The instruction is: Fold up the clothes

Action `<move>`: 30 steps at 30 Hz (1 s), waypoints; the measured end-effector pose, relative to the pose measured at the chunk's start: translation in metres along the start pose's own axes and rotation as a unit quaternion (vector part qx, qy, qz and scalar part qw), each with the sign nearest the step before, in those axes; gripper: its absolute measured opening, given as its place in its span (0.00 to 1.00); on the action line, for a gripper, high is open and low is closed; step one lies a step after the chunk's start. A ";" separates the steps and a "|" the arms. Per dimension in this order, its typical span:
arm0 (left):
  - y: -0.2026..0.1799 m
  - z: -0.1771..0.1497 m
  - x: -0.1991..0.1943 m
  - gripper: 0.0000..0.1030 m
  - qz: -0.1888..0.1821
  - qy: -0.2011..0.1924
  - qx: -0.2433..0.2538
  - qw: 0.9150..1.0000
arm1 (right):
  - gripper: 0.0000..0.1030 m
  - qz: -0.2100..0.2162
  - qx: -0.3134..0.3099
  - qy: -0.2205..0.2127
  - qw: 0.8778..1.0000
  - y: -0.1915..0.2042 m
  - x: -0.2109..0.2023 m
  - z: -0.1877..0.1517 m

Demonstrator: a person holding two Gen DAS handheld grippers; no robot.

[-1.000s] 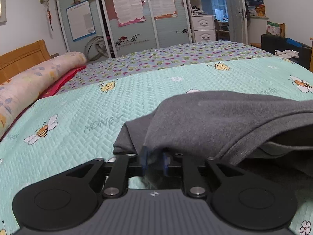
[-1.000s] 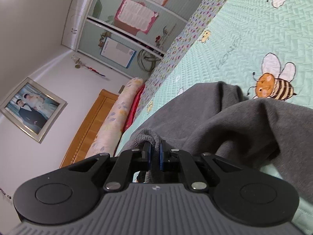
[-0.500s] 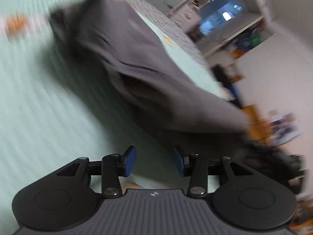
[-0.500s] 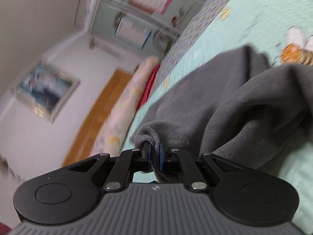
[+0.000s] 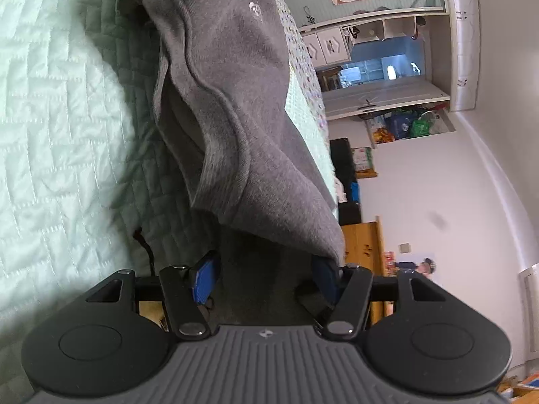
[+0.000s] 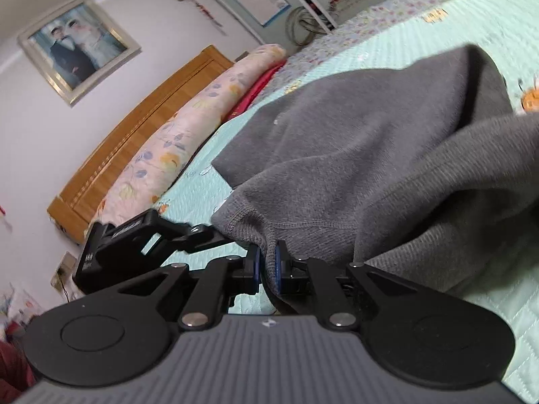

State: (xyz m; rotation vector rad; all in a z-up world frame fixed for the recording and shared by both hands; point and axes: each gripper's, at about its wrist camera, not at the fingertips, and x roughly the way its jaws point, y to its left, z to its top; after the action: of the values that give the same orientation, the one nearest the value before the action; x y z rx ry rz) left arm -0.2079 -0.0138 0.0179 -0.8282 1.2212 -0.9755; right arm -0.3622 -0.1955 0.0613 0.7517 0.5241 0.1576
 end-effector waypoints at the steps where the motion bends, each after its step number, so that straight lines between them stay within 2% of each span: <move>1: 0.001 -0.001 -0.001 0.62 -0.001 0.002 -0.002 1.000 | 0.08 0.002 0.009 0.000 1.000 -0.004 -0.001 -0.001; 3: 0.004 -0.004 -0.004 0.63 0.006 0.000 -0.003 1.000 | 0.08 0.005 0.027 0.000 1.000 -0.011 -0.003 -0.002; 5: 0.004 -0.005 -0.003 0.63 -0.001 0.003 -0.008 1.000 | 0.08 0.003 0.031 0.001 1.000 -0.013 -0.002 -0.003; 9: -0.004 -0.009 -0.006 0.64 -0.017 0.000 0.014 1.000 | 0.08 -0.007 0.045 0.005 0.999 -0.016 0.002 -0.006; 11: -0.008 -0.010 -0.007 0.69 -0.024 -0.003 0.024 0.999 | 0.08 -0.010 0.045 0.003 0.999 -0.016 0.004 -0.006; 14: -0.012 -0.009 0.002 0.70 -0.002 -0.016 0.033 0.999 | 0.08 -0.011 0.029 0.009 0.999 -0.011 0.007 -0.009; 18: -0.003 -0.002 0.022 0.70 0.013 -0.011 0.001 1.000 | 0.09 -0.012 -0.012 0.020 1.000 0.004 0.013 -0.015; 19: -0.003 0.000 0.027 0.68 0.015 -0.010 -0.002 1.000 | 0.09 -0.014 -0.028 0.023 0.999 0.010 0.014 -0.017; 20: -0.003 0.001 0.031 0.57 0.020 -0.007 0.003 1.000 | 0.09 -0.016 -0.044 0.027 0.999 0.015 0.015 -0.019; 21: -0.004 0.003 0.034 0.42 0.027 -0.002 0.011 1.000 | 0.09 -0.022 -0.054 0.031 0.998 0.017 0.016 -0.020; 22: -0.006 0.006 0.037 0.11 0.034 0.002 0.020 0.999 | 0.09 -0.027 -0.065 0.035 0.997 0.019 0.016 -0.020; 25: -0.009 0.011 0.027 0.11 0.053 -0.010 0.048 0.997 | 0.14 -0.043 -0.096 0.046 0.993 0.025 0.017 -0.022; 28: -0.011 0.014 0.003 0.09 0.065 -0.035 0.071 0.995 | 0.17 -0.019 -0.087 0.046 0.995 0.022 0.004 -0.017; 30: -0.009 0.016 -0.021 0.06 0.072 -0.057 0.079 0.993 | 0.19 0.005 -0.066 0.028 0.997 0.017 -0.014 -0.005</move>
State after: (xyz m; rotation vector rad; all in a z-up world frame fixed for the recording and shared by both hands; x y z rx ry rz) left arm -0.1947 0.0022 0.0368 -0.6534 1.0759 -0.8838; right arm -0.3763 -0.1849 0.0752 0.6221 0.5579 0.2214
